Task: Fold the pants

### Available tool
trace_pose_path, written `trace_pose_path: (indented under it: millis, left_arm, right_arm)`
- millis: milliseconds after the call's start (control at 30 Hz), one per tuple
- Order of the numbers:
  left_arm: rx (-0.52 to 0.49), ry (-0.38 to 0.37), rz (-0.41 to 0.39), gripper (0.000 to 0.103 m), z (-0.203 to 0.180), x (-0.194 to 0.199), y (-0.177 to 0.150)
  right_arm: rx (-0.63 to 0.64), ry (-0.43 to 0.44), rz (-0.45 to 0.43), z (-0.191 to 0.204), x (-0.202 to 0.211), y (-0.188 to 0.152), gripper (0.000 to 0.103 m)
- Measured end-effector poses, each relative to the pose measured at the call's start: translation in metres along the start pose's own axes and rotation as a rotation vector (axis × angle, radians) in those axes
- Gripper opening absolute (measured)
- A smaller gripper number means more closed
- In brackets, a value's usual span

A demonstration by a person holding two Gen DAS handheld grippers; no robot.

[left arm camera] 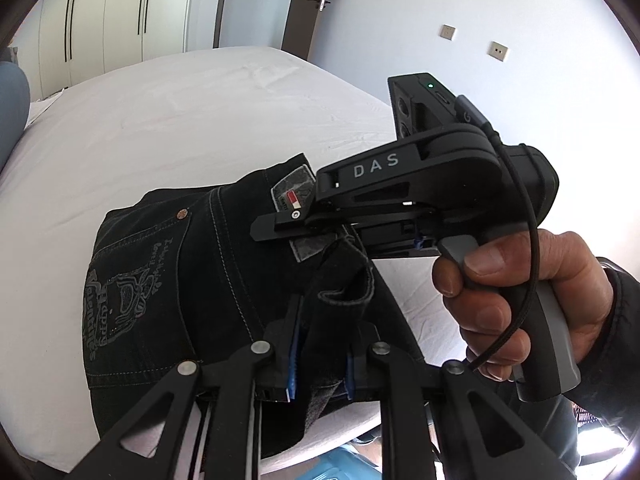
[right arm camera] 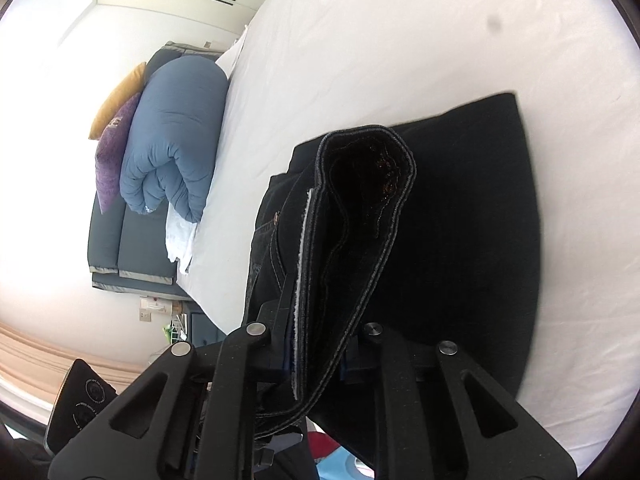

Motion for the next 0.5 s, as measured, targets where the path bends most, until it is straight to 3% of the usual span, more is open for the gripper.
trace_pose_path:
  millis: [233,400,500]
  left_arm:
    - [-0.041,-0.011,0.034,0.017,-0.022,-0.023,-0.001]
    - [-0.033,-0.025,0.103,0.017,-0.023,-0.05,-0.015]
    - [-0.027,-0.038,0.102,0.019,-0.025,-0.051,-0.017]
  right_arm:
    - [-0.013,-0.01,-0.02,-0.015,0.018,0.019,0.014]
    - [-0.027,-0.048,-0.008,-0.04,0.013,0.011,0.014]
    - [-0.06,-0.002,-0.044,-0.052,0.011,0.007,0.014]
Point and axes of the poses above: each gripper's, at about its wrist camera, not at the fingertips, and x roughly against the way its jaws point, z to its left, y to its top, the point moved 1 cm from there along -x, roughly the way its jaws point, and after that the axes turned 4 degrees about -y, right-handed, at the moved point
